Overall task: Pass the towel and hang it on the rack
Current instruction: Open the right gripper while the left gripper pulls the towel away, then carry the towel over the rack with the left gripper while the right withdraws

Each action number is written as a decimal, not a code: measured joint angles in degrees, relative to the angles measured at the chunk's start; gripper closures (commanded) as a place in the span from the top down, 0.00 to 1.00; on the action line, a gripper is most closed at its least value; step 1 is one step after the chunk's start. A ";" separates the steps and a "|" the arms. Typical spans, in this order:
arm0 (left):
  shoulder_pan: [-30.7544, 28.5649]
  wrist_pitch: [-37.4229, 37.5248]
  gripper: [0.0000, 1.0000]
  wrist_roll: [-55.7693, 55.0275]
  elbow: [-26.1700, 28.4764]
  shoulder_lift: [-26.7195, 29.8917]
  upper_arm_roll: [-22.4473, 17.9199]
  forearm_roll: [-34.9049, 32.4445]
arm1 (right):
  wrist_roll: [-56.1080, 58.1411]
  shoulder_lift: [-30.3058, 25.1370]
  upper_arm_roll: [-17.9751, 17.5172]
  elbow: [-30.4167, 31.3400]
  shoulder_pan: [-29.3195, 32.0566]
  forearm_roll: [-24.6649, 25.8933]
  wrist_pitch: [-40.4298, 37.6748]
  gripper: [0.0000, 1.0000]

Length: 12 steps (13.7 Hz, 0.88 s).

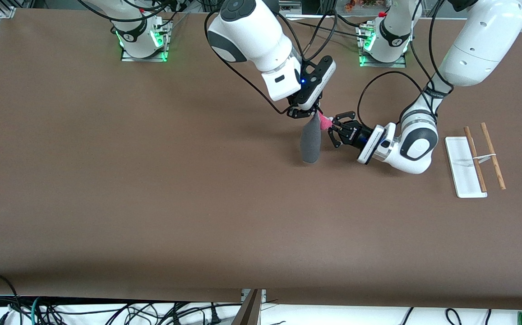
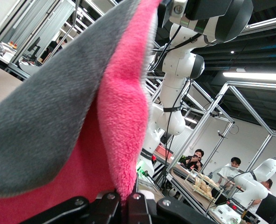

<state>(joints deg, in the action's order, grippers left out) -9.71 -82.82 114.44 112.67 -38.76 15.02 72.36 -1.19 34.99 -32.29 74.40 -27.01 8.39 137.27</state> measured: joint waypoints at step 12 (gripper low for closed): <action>-10.67 7.92 0.00 -19.42 -20.35 3.92 -1.46 -21.37 | -0.42 -6.08 6.82 -1.12 9.68 -0.90 -19.57 1.00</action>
<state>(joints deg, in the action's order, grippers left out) -20.39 -74.90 95.02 92.33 -34.84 13.57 50.99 -1.62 28.91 -25.47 73.28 -17.33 7.49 117.71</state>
